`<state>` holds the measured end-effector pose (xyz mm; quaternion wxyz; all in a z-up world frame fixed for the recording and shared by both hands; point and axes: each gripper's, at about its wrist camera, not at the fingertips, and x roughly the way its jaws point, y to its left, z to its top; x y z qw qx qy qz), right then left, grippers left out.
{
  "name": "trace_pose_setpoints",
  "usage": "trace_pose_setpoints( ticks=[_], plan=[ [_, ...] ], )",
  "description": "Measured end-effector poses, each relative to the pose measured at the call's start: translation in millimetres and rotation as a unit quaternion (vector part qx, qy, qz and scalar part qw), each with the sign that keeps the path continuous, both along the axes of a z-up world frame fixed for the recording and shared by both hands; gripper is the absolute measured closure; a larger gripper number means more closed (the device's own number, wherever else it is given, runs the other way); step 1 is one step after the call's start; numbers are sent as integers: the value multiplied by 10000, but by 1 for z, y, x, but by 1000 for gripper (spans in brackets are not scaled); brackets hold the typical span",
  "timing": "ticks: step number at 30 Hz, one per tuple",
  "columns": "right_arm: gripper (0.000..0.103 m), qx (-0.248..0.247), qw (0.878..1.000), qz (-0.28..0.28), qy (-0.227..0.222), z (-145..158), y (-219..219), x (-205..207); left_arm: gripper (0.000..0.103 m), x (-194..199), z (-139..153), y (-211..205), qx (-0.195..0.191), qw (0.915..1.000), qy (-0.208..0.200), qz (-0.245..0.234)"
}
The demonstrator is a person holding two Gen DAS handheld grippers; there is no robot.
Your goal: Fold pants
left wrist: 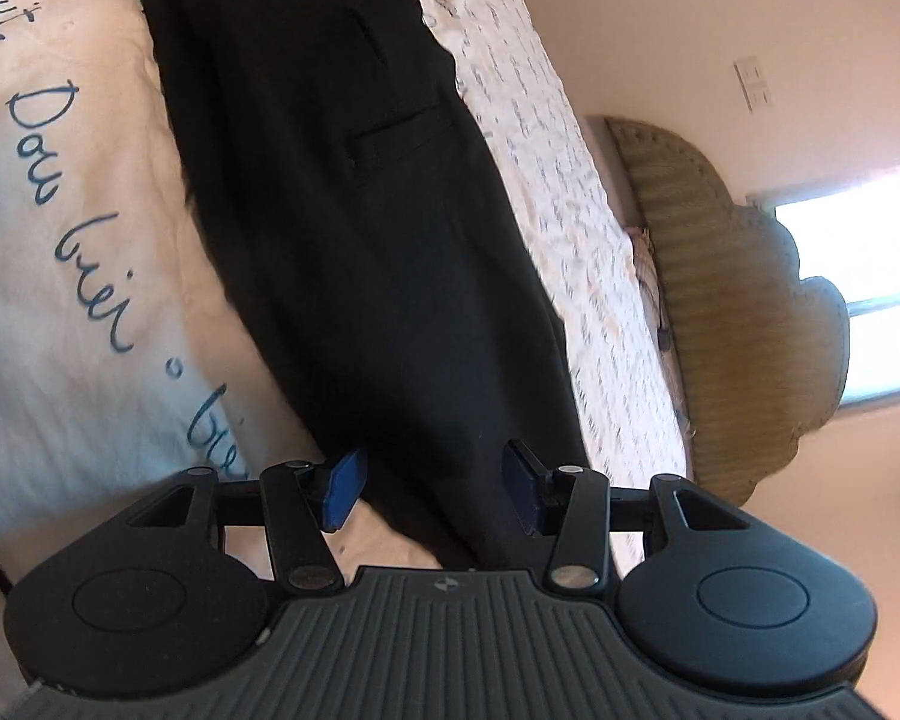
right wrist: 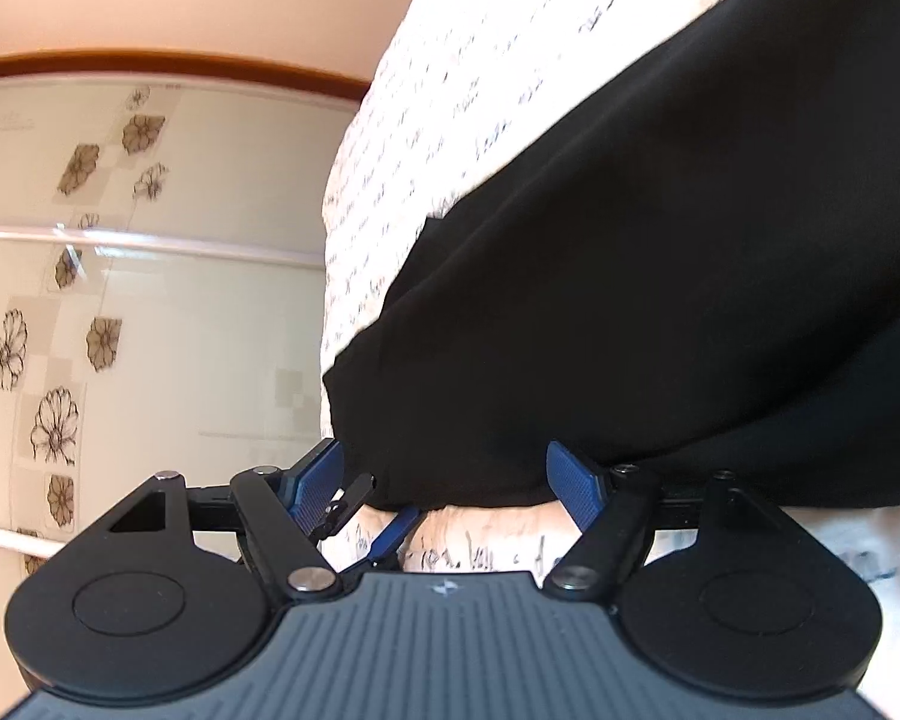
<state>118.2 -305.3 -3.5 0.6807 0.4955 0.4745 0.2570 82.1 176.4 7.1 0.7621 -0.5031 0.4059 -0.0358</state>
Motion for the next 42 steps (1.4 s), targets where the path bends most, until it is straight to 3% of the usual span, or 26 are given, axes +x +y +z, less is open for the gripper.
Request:
trace_pose_setpoints(
  ticks=[4, 10, 12, 13, 18, 19, 22, 27, 29, 32, 36, 39, 40, 41, 42],
  plan=[
    [28, -62, 9993, -360, -28, 1, -24, -8, 49, 8, 0, -1, -413, 9991, 12, -33],
    [28, -161, 9959, -890, 52, -3, -57, -26, 48, 23, -7, -9, -234, 9996, 126, -22],
    [28, -214, 9941, -1061, 50, -4, -66, -31, 64, 25, -5, -14, 41, 9999, 117, -5],
    [28, -234, 9927, -1181, 58, -5, -71, -33, 87, 25, -2, -17, 236, 9997, 91, -56],
    [28, -449, 9866, -1552, 240, -9, -87, -41, 90, 28, 0, -16, 225, 9996, 63, -173],
    [28, -431, 9861, -1576, 291, -12, -88, -41, 98, 27, 0, -15, 235, 9996, 52, -177],
    [28, -483, 9856, -1562, 428, -18, -81, -33, 100, 25, 5, -15, 117, 9997, -70, -198],
    [28, 3, 9896, -1341, 516, -28, -66, -12, 100, 26, 16, -10, -61, 9995, -243, -203],
    [28, 211, 9914, -1058, 737, -38, -52, -6, 100, 25, 20, -9, -70, 9993, -297, -232],
    [28, 382, 9940, -749, 702, -42, -24, 3, 100, 24, 25, -9, -79, 9990, -352, -281],
    [24, 1021, 9883, -961, 602, -52, -8, 12, 100, 23, 25, -10, -46, 9990, -323, -290],
    [26, 1183, 9822, -1372, 498, -57, -5, 16, 100, 22, 21, -7, -62, 9993, -238, -287],
    [34, 1258, 9791, -1549, 397, -56, -8, 11, 100, 21, 20, -6, -69, 9993, -202, -293],
    [70, 1209, 9784, -1660, 241, -53, -11, 9, 100, 21, 18, -6, -64, 9994, -176, -307],
    [90, 930, 9806, -1726, 74, -46, -13, 6, 99, 21, 16, -5, -42, 9993, -158, -322]
  ],
)
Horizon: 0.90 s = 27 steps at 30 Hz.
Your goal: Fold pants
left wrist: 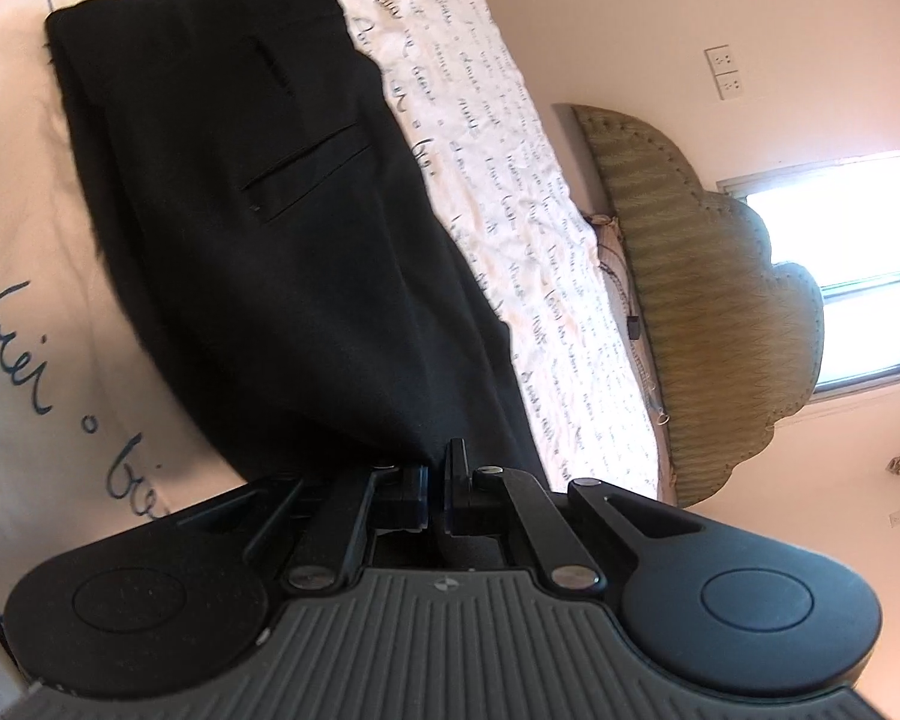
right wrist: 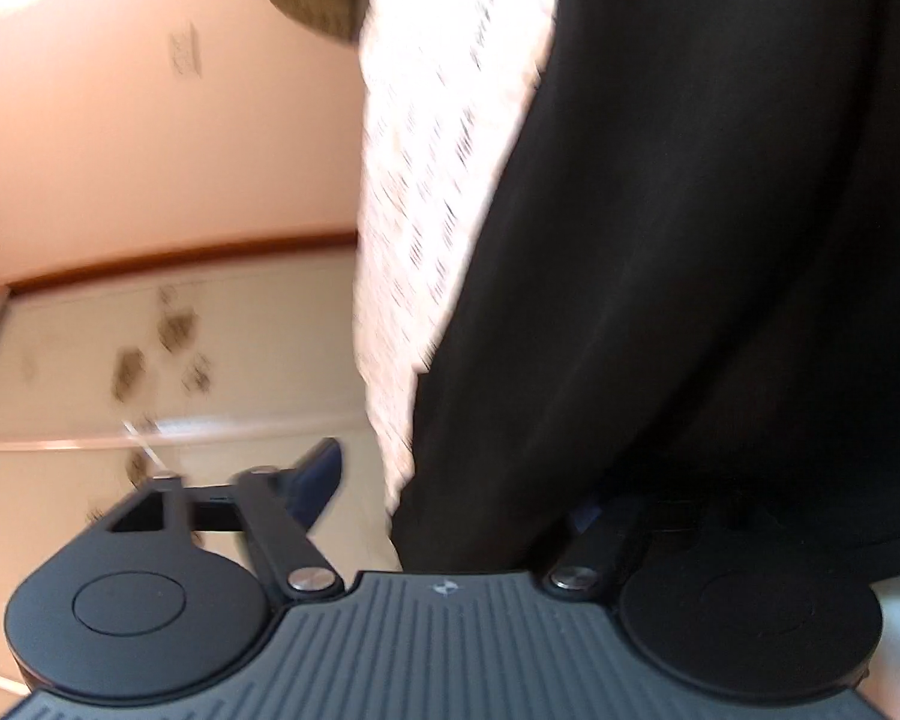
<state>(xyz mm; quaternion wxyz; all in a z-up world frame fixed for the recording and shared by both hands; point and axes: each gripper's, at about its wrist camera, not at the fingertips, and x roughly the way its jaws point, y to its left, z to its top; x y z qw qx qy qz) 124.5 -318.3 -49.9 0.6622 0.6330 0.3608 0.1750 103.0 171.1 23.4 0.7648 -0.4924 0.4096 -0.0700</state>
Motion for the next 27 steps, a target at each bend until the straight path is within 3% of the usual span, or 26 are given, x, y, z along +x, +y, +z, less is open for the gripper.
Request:
trace_pose_setpoints(
  ticks=[1, 6, 8, 11, 13, 15, 16, 18, 22, 24, 25, 26, 27],
  plan=[
    [98, -240, 9997, -35, -32, 4, -4, -2, 100, 1, -2, 0, 36, 10000, 22, -26],
    [98, -574, 9975, -15, -408, 28, -8, -12, 99, 0, -4, -3, 137, 9998, 7, -133],
    [98, -495, 9979, -70, -410, 32, -13, -20, 99, -4, -11, -2, 161, 9997, 128, -108],
    [98, -597, 9979, 10, 267, 2, -15, -28, 96, -8, -32, 5, 100, 9987, 503, -39],
    [98, -447, 9963, -61, 726, -24, -18, -31, 95, -7, -34, 5, 107, 9984, 546, -30],
    [97, -394, 9971, -49, 648, -21, -20, -27, 95, -3, -26, 3, 268, 9987, 427, -99],
    [96, -487, 9972, 8, 575, -14, -20, -24, 90, -1, -25, 2, 278, 9986, 419, -168],
    [92, -764, 9951, 151, 617, -2, -23, -22, 90, -2, -24, 6, 142, 9985, 402, -356],
    [81, -1135, 9915, 145, 624, 17, -53, -43, 85, -17, -9, 13, 125, 9958, -18, -905],
    [74, -1413, 9889, -184, 429, 31, -83, -64, 85, -24, 7, 9, 480, 9914, -375, -1158],
    [65, -1525, 9870, -431, 271, 36, -100, -75, 85, -27, 14, 3, 721, 9876, -550, -1285],
    [46, -1583, 9848, -705, 133, 41, -117, -83, 85, -28, 22, -4, 938, 9830, -737, -1395],
    [33, -1598, 9820, -1011, 46, 45, -134, -88, 85, -28, 28, -13, 1147, 9771, -953, -1516]
  ],
)
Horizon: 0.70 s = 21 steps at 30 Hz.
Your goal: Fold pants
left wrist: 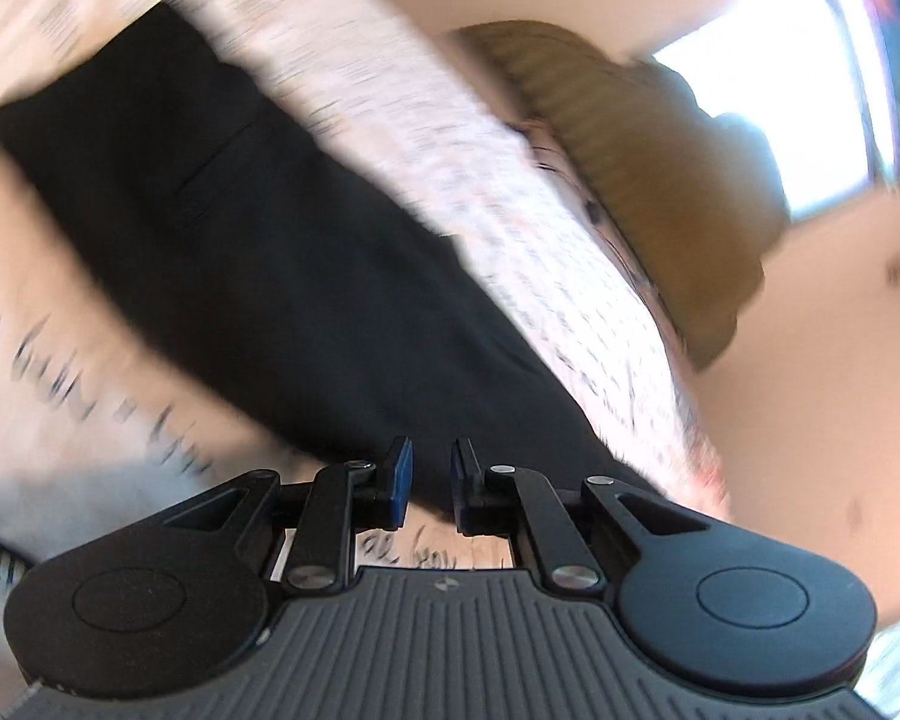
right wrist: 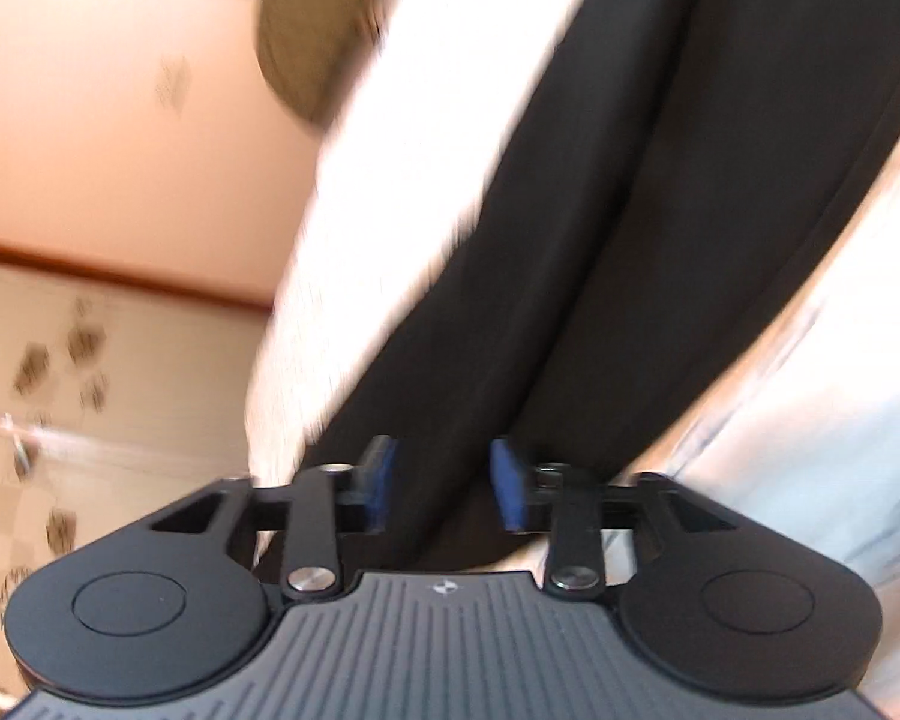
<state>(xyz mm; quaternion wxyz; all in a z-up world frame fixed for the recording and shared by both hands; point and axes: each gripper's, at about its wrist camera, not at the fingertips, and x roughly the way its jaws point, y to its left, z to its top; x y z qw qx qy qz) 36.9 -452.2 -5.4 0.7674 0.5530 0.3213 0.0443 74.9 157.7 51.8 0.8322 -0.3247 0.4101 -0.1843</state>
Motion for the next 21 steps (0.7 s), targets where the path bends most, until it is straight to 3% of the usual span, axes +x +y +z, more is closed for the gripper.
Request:
trace_pose_setpoints(
  ticks=[1, 6, 9, 11, 14, 18, 21],
  plan=[
    [17, 15, 9995, -311, -95, 1, -17, -4, 84, 0, 5, -12, 181, 9995, -218, -108],
    [17, 802, 9929, -827, -296, -19, -64, 16, 81, 11, 0, -80, 770, 9932, -651, -583],
    [17, 1029, 9921, -712, -76, -35, -51, 47, 81, 18, -9, -113, 1135, 9871, -810, -785],
    [18, 923, 9939, -590, 83, -42, -41, 58, 81, 21, -14, -129, 1329, 9827, -916, -911],
    [18, 797, 9963, -309, -51, -38, -20, 65, 81, 26, -24, -143, 1443, 9801, -843, -1072],
    [17, 1384, 9894, 443, -68, -41, 12, 74, 81, 33, -42, -152, 1514, 9795, -640, -1164],
    [17, 1797, 9813, 651, -231, -52, 29, 83, 79, 34, -49, -147, 1523, 9799, -596, -1143]
  ],
)
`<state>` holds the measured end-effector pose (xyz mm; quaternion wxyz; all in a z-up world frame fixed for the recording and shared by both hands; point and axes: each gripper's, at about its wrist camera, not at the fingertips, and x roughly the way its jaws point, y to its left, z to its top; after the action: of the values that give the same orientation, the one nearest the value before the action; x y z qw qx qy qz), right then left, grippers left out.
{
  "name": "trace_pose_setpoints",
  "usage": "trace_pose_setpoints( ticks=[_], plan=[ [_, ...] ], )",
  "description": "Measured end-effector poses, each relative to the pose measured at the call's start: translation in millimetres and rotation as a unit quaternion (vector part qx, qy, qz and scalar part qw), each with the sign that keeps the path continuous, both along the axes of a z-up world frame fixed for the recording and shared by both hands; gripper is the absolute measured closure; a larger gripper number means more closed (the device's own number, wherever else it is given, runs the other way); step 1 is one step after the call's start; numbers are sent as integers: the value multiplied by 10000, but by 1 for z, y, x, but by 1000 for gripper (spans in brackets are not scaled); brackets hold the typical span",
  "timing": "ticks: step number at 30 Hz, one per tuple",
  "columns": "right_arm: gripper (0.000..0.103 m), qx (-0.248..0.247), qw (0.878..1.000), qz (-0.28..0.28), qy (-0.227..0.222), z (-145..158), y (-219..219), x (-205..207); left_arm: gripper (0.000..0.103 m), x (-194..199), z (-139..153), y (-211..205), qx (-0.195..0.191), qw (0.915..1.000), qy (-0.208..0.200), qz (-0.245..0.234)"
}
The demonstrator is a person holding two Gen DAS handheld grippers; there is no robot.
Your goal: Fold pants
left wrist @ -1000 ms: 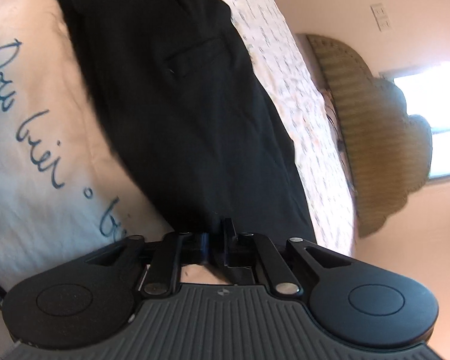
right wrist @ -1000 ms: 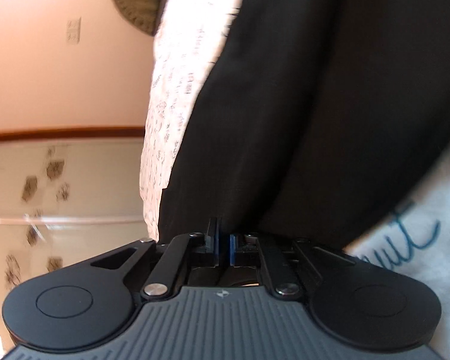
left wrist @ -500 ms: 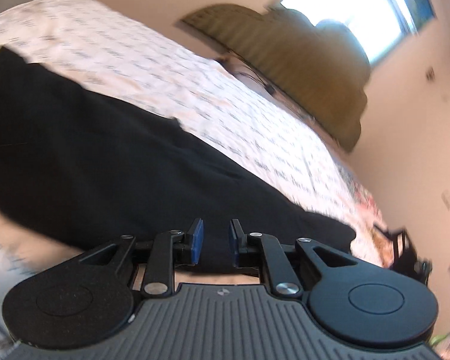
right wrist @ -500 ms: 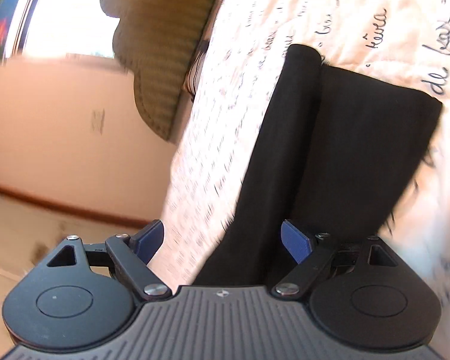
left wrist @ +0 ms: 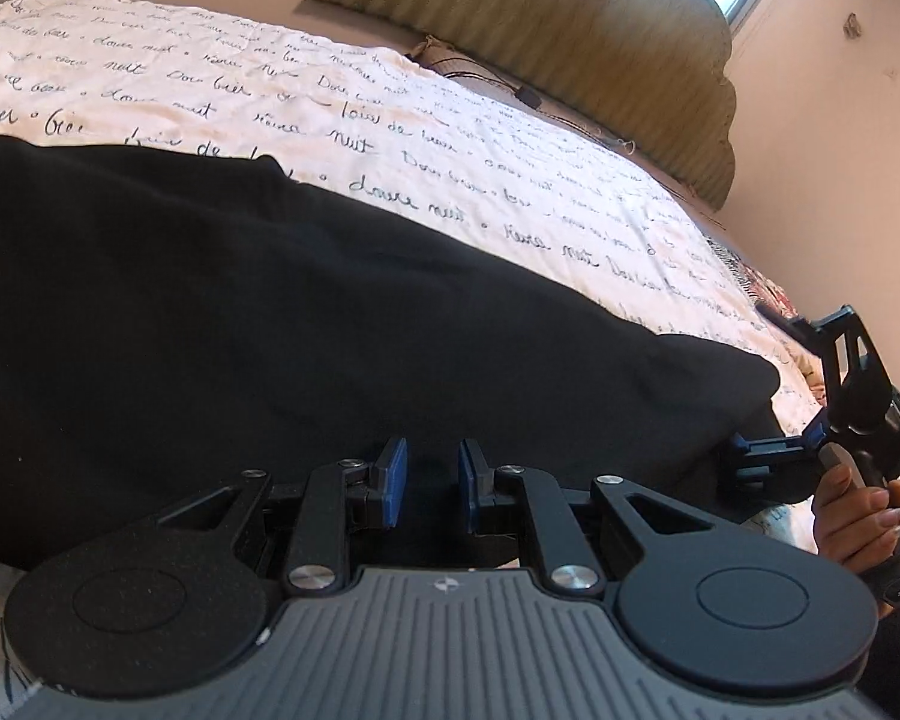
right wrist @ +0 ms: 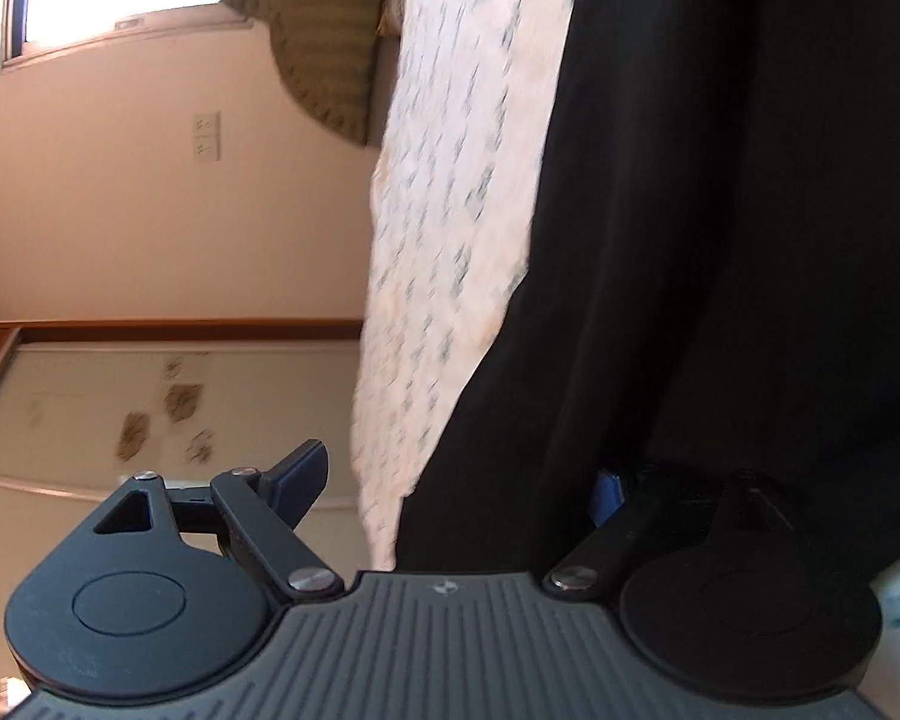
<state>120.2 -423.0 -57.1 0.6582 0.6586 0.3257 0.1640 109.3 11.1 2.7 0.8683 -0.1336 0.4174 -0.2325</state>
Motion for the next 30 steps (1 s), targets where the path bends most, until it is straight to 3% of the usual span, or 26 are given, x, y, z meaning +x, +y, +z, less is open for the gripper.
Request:
trace_pose_setpoints(
  ticks=[2, 4, 6, 10, 14, 17, 19, 21, 24, 26, 28, 30],
  plan=[
    [16, 799, 9963, -242, -227, -12, -7, -1, 78, 2, -1, 3, -110, 9999, 86, 46],
    [16, 1740, 9815, -644, -479, -23, -26, -11, 77, 5, -1, 3, -192, 9997, 148, 46],
    [16, 2039, 9705, -1050, -748, -24, -50, -23, 77, 6, -1, 7, -249, 9995, 178, 38],
    [16, 2111, 9550, -1686, -1223, -19, -93, -55, 75, 5, -5, 10, -252, 9995, 165, -29],
    [13, 1891, 9461, -2171, -1485, -9, -121, -75, 75, 5, -6, 12, -270, 9995, 159, -45],
    [11, 1434, 9596, -2128, -1154, -3, -120, -74, 75, 5, -6, 12, -270, 9995, 155, -43],
    [11, 702, 9773, -1903, -606, 5, -112, -72, 75, 7, -4, 10, -263, 9995, 155, -42],
    [11, -99, 9847, -1704, -355, 12, -101, -68, 75, 7, -3, 10, -238, 9996, 156, -54],
    [11, -1193, 9762, -1799, -179, 32, -103, -72, 74, 7, 0, 8, -164, 9997, 151, -75],
    [11, -1273, 9752, -1805, 106, 29, -114, -68, 73, 5, 3, 5, -55, 9999, 98, -120],
    [11, -918, 9829, -1559, 342, 16, -123, -58, 72, 5, 4, 3, -13, 9999, 84, -140],
    [11, -906, 9852, -1404, 391, 13, -122, -46, 72, 5, 3, 3, 0, 9999, 94, -128]
  ],
)
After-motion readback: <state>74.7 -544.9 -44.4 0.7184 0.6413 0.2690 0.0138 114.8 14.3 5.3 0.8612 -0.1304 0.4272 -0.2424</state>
